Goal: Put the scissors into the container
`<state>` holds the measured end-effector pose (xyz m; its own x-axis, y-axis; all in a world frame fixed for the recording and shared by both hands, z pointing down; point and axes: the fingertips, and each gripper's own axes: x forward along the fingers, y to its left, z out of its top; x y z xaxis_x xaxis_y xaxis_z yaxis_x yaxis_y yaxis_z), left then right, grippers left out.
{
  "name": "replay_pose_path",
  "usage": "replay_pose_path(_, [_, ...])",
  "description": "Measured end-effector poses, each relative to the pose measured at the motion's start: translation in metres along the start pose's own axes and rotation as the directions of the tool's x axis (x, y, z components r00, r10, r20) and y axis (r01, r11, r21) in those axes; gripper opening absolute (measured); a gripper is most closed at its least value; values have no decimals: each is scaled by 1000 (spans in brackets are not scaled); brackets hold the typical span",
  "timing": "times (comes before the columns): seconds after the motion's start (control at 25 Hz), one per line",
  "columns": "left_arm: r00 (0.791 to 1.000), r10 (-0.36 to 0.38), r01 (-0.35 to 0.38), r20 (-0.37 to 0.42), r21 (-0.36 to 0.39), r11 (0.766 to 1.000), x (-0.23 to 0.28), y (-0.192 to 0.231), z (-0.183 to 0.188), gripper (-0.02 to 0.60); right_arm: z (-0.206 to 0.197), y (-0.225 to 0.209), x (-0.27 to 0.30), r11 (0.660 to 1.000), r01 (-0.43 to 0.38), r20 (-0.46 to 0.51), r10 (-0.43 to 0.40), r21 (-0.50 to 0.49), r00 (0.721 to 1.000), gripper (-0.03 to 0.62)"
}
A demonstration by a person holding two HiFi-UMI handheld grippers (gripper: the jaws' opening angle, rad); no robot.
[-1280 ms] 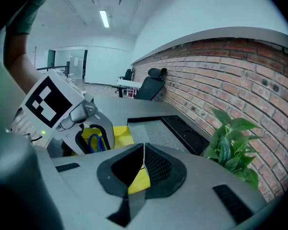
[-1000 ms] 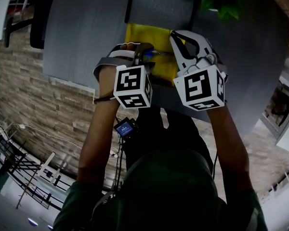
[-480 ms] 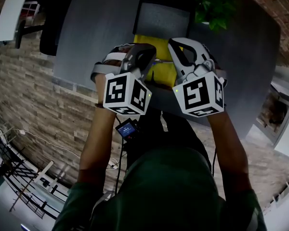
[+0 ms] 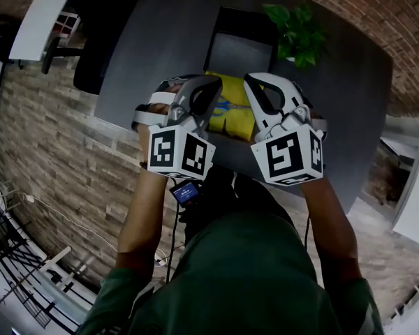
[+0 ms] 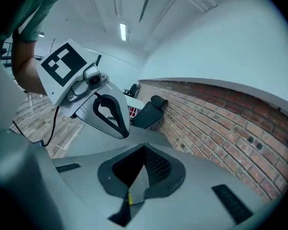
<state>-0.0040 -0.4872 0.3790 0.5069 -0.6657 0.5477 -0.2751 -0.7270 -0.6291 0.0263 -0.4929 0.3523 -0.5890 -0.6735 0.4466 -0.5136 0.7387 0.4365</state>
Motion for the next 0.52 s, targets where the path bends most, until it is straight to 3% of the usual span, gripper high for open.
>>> replay_pose_path(0.52, [999,27,-26,-35,10,1000,-36,-8,16,3,39,7,-47,999,-1,60,5,-52,998,6])
